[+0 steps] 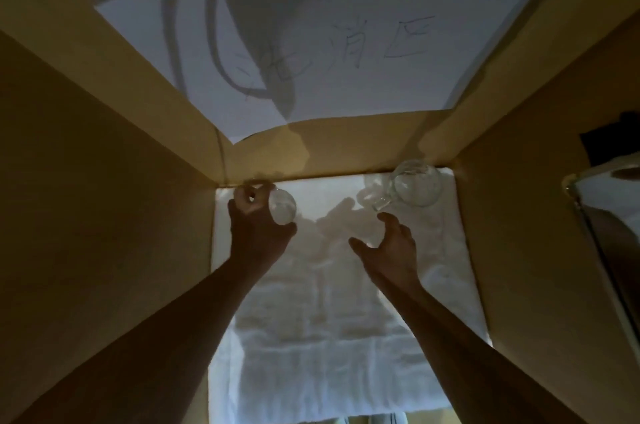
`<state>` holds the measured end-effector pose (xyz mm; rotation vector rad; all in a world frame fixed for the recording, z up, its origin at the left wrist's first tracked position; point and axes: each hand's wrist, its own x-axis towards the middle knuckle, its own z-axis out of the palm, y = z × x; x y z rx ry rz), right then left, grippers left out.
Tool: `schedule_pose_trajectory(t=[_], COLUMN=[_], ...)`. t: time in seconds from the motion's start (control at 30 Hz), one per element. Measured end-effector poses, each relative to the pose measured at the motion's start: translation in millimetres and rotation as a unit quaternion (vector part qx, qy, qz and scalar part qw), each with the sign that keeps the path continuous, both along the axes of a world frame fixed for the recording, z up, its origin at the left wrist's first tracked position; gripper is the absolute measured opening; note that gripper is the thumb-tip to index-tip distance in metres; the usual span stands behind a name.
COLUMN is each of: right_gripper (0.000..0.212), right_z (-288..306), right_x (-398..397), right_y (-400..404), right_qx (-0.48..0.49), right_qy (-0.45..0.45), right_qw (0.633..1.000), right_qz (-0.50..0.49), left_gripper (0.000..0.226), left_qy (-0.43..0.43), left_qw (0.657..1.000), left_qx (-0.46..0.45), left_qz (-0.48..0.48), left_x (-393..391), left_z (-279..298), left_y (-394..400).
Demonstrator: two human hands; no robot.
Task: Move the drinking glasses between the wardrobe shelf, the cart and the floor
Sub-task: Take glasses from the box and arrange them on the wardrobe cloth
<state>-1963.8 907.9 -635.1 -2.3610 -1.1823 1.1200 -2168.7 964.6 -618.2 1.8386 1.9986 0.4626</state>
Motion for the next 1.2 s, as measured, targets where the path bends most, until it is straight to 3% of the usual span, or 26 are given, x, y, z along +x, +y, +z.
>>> schedule_pose_trajectory(t=[0.1, 0.27, 0.43, 0.53, 0.63, 0.73, 0.93, 1.07, 1.2], right_gripper=[0.079, 0.069, 0.047, 0.035, 0.034, 0.040, 0.032, 0.031, 0.027], right_z=[-7, -23, -34, -39, -43, -42, -1, 42, 93], right_x=[13, 24, 26, 29, 33, 38, 42, 31, 21], right_y=[0, 8, 21, 22, 14, -2, -9, -22, -33], right_qx=[-0.002, -0.015, -0.002, -0.003, 0.000, -0.006, -0.046, -0.090, -0.087], right_qy=[0.033, 0.151, 0.422, 0.503, 0.506, 0.486, 0.444, 0.398, 0.390], right_qw=[0.997, 0.973, 0.863, 0.810, 0.796, 0.791, 0.813, 0.843, 0.848], right_qz=[-0.076, -0.176, -0.277, -0.301, -0.331, -0.370, -0.375, -0.351, -0.349], left_gripper=[0.069, 0.077, 0.099, 0.105, 0.089, 0.087, 0.089, 0.091, 0.090], left_qy=[-0.065, -0.124, -0.169, -0.201, -0.204, -0.197, -0.174, -0.181, -0.198], left_qw=[0.994, 0.992, 0.985, 0.977, 0.976, 0.978, 0.979, 0.978, 0.976], left_qx=[-0.077, -0.037, -0.025, -0.073, -0.069, -0.063, -0.103, -0.097, -0.075], left_qz=[0.028, -0.009, -0.014, 0.002, 0.015, 0.025, 0.016, 0.032, 0.058], left_x=[36, 75, 72, 67, 68, 70, 63, 51, 37], left_z=[1, -12, -36, -43, -40, -33, 0, 46, 99], left_y=[-6, -17, -24, -25, -26, -30, -48, -58, -62])
